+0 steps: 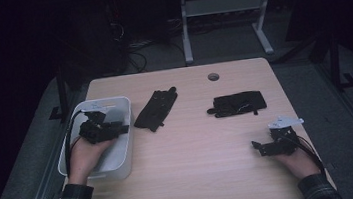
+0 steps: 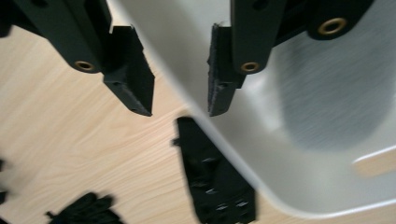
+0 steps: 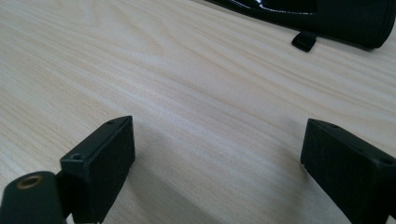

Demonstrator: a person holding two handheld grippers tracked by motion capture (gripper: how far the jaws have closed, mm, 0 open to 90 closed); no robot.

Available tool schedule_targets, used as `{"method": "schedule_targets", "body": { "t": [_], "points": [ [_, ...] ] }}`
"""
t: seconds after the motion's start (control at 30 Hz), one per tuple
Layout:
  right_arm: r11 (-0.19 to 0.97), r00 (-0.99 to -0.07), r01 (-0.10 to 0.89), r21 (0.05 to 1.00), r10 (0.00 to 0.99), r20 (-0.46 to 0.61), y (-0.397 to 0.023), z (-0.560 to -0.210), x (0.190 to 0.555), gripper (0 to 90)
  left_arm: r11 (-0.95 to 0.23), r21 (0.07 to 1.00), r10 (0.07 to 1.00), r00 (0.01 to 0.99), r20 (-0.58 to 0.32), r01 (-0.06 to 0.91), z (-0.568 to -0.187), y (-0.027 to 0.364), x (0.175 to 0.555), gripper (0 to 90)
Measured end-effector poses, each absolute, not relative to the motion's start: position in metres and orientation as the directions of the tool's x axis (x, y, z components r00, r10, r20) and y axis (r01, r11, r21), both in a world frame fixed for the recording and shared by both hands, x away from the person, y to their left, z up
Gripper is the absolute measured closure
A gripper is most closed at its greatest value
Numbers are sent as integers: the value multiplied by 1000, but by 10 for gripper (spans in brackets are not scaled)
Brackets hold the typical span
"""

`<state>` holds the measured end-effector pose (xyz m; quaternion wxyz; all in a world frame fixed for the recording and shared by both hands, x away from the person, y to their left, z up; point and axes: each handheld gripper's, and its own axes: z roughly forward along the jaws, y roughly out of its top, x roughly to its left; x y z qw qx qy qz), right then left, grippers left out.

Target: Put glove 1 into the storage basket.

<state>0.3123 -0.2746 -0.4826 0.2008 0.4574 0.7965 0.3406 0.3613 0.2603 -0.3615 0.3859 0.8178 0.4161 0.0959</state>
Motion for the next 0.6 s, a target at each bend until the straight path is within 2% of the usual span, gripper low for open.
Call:
{"method": "schedule_targets", "body": {
  "t": [0.13,0.37,0.6],
  "points": [
    [360,-506,581,730,862,-23,-274,-482,311,97,-377,729,721,675,-157,572,-358,235,356,504],
    [340,-501,603,722,865,12,-277,-483,314,98,-403,744,671,725,-156,533,-363,192,345,372],
    [348,-525,599,721,851,26,-279,-482,314,155,-471,733,634,766,-105,490,-383,161,336,276]
  ]
}}
